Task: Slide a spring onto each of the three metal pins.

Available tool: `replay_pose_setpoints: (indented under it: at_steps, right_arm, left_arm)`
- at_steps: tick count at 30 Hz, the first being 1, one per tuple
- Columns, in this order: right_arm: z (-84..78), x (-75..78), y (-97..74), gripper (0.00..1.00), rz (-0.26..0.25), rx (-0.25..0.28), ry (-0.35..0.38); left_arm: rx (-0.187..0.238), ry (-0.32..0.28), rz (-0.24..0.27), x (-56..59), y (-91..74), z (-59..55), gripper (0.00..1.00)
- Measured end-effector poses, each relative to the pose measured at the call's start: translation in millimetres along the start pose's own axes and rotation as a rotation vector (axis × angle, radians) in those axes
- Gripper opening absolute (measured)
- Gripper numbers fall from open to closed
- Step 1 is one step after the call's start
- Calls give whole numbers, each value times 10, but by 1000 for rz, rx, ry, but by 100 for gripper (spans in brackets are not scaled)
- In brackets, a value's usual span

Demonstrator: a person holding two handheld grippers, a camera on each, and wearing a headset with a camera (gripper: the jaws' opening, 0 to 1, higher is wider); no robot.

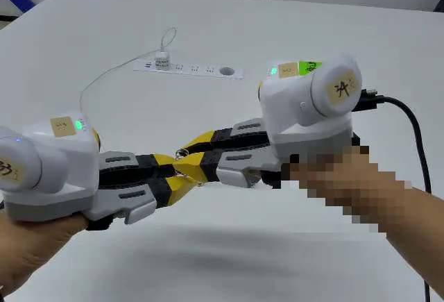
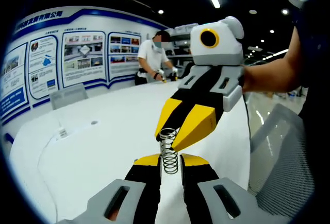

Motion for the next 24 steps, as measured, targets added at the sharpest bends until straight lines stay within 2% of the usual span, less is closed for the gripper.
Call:
replay_pose_setpoints:
  at_steps: [16,21,24]
  right_arm:
    - [43,180,-49,11,-62,-18,-14]
    - [52,279,-49,11,-100,-24,-25]
    - [46,389,-44,11,-139,-18,-16]
  left_arm:
    - [16,-68,51,-99,-199,-74,41]
    - [19,-81,63,-111,-236,-96,47]
    - [17,-84,72,-119,-254,-114,51]
Point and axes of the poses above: the centre of the closed fingertips' face, and the gripper's own axes: y roughly forward along the fingers, x roughly to its right, z roughly out of its top, the point moved 4 cm from there along -y, roughly backward along the fingers
